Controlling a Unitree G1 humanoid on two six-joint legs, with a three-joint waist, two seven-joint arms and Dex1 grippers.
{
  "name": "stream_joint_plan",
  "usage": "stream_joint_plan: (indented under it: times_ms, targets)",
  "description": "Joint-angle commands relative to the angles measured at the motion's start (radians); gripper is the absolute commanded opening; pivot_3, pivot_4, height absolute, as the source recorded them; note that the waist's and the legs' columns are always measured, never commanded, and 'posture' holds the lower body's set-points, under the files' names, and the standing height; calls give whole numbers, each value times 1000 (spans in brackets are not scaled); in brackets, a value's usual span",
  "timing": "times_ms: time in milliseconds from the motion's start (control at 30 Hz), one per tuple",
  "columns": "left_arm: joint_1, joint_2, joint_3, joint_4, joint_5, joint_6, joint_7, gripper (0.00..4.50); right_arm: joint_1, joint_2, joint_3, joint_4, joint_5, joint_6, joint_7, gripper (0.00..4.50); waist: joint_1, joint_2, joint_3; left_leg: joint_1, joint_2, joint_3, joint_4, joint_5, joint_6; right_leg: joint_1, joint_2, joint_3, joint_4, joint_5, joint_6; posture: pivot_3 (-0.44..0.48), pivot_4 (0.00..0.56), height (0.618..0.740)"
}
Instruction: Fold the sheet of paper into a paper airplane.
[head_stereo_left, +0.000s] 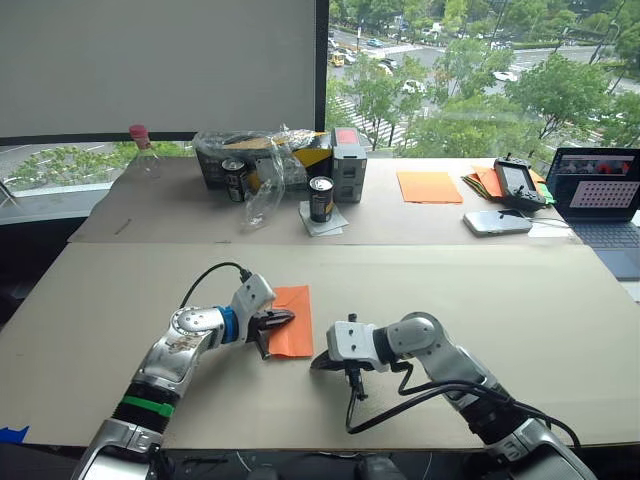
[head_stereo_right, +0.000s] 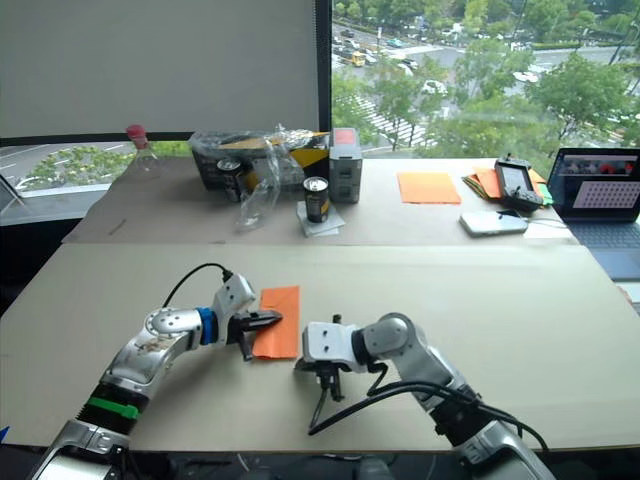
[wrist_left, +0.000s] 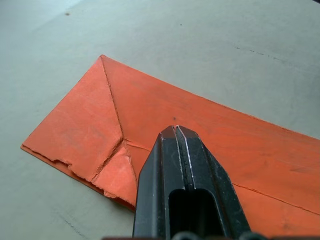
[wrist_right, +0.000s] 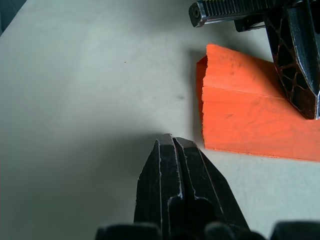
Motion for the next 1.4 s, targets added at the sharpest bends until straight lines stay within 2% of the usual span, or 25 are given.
stream_joint_plan:
  times_ms: [33,233,400,533,633,833,1167,1300,1400]
  targets:
    - [-25,-1,0,30,6,-5,-21,0,5,-33,12,-80,1,92,29,54,1,0,0,-1,0,0,0,0,0,-1,0,0,0,0,0,0,150,732]
    - [-76,-6,87,22,-96,88,-48,0,-37,-56,-120,-227,109,287,-5,54,3,-1,1,-7,0,-1,2,0,0,-6,0,0,1,0,0,0,150,732]
    - [-158,4,148,54,-154,140,-67,0,-102,-13,-167,-170,102,322,-118,54,0,-2,2,-7,0,-1,2,0,0,-7,0,-1,1,0,-1,0,150,732]
    - [-197,8,132,105,-123,108,-82,0,-147,69,-140,-61,83,311,-202,54,-3,-2,2,-8,0,-1,1,0,0,-7,0,-1,0,0,-1,0,150,732]
    - [-233,-1,84,192,-55,33,-82,0,-142,150,-100,63,58,273,-268,54,-1,-2,2,-8,0,-1,1,0,0,-7,0,-1,0,1,-1,0,150,732]
    - [-288,-40,23,337,34,-90,-82,0,-136,161,-64,143,30,242,-292,54,6,-2,2,-10,-1,-1,2,0,0,-8,-1,-1,0,1,-1,0,150,732]
    - [-428,-96,35,636,118,-171,-2,0,-135,154,-58,130,25,286,-303,54,-4,-2,2,-9,-1,-1,2,0,0,-8,0,-1,1,1,-1,0,150,732]
    - [-447,-95,55,656,105,-170,-10,0,-145,158,-59,142,26,285,-313,54,-3,-2,2,-9,-1,-1,2,0,0,-7,-1,-1,1,1,-1,0,150,732]
    - [-446,-70,126,590,41,-113,-23,0,-161,157,-69,142,33,266,-312,54,-4,-2,2,-9,-1,-1,2,0,0,-8,0,-1,1,1,-1,0,150,732]
